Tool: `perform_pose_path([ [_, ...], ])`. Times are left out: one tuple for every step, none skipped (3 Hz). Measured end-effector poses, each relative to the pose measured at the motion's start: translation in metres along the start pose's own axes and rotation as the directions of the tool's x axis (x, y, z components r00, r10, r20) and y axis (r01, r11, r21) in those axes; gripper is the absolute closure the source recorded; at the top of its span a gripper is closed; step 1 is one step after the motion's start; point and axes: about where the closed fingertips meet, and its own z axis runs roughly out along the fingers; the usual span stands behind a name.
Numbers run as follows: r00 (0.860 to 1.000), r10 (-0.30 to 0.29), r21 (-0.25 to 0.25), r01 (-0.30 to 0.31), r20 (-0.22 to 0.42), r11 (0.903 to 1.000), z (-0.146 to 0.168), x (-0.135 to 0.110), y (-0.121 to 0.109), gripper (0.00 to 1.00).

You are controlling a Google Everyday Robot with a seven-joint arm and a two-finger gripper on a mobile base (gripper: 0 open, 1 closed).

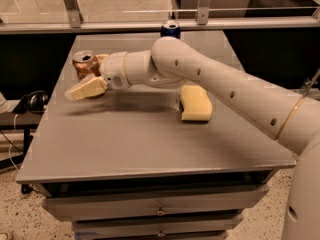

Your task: Pick orange can

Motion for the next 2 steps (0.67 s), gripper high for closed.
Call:
perform_pose_path([
  [1.000, -0.019, 0.006, 0.019, 0.006, 0.9998, -0.0015, -0.0047, -0.0048, 0.41],
  [0.999, -0.032, 0.011, 0.032, 0.006, 0.9994, -0.0071, -0.0094, -0.0086, 0.65],
])
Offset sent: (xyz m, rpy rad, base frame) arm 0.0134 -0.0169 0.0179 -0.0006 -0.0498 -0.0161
